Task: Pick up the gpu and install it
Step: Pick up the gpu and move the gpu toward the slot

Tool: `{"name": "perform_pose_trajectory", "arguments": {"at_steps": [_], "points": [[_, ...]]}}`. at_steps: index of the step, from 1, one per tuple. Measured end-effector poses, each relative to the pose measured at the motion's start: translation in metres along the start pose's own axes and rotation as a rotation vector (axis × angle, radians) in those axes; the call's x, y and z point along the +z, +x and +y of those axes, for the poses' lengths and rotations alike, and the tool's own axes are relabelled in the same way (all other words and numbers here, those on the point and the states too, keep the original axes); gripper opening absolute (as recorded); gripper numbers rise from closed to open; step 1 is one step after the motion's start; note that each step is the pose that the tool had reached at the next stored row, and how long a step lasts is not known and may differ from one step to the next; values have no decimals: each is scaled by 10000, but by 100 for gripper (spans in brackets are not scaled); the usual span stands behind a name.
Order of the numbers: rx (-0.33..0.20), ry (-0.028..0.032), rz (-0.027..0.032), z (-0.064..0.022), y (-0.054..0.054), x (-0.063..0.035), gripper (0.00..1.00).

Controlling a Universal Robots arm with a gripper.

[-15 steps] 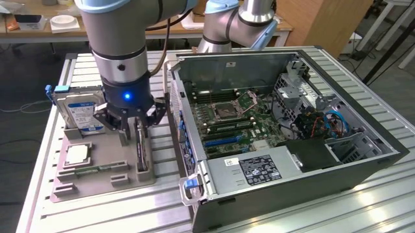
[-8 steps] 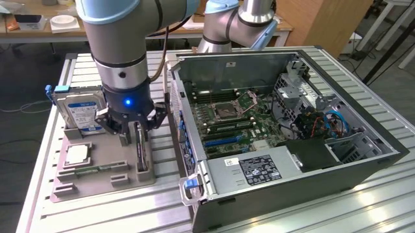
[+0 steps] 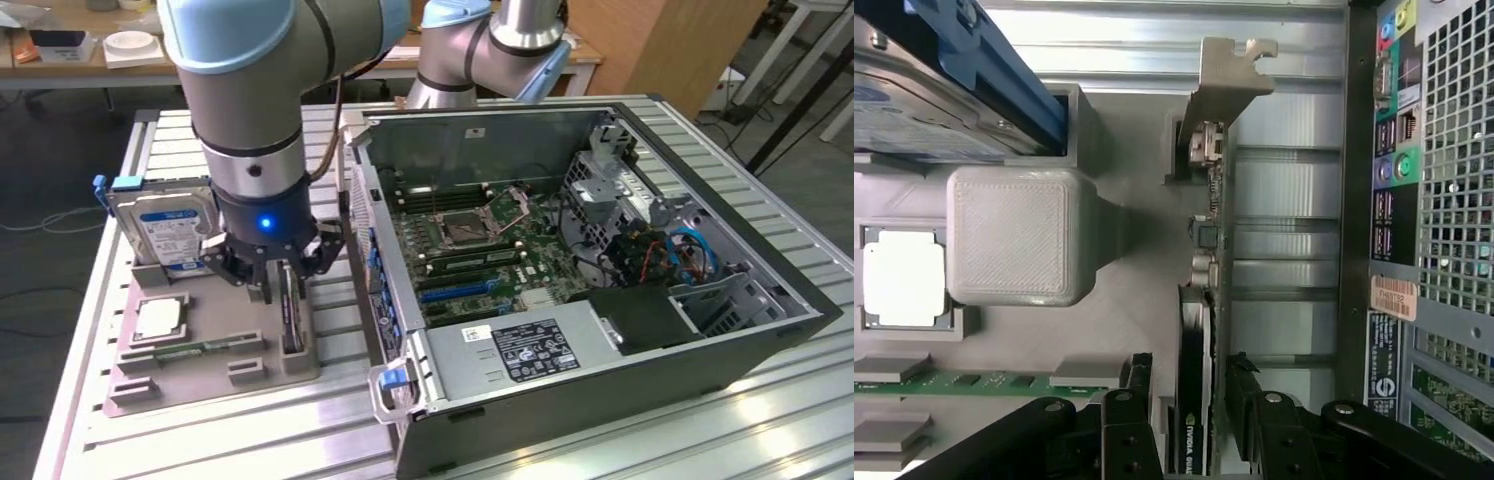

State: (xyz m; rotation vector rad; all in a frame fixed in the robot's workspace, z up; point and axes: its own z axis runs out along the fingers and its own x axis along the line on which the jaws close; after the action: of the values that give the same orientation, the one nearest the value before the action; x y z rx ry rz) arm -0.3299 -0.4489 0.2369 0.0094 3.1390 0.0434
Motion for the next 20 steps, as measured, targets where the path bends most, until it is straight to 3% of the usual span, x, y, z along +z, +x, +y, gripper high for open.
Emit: {"name": "perform_pose_trajectory", "arguments": {"at_steps": [6,20], "points": [[1,2,3,-1,-54,107,43],[48,13,2,72,16,150,43]]}}
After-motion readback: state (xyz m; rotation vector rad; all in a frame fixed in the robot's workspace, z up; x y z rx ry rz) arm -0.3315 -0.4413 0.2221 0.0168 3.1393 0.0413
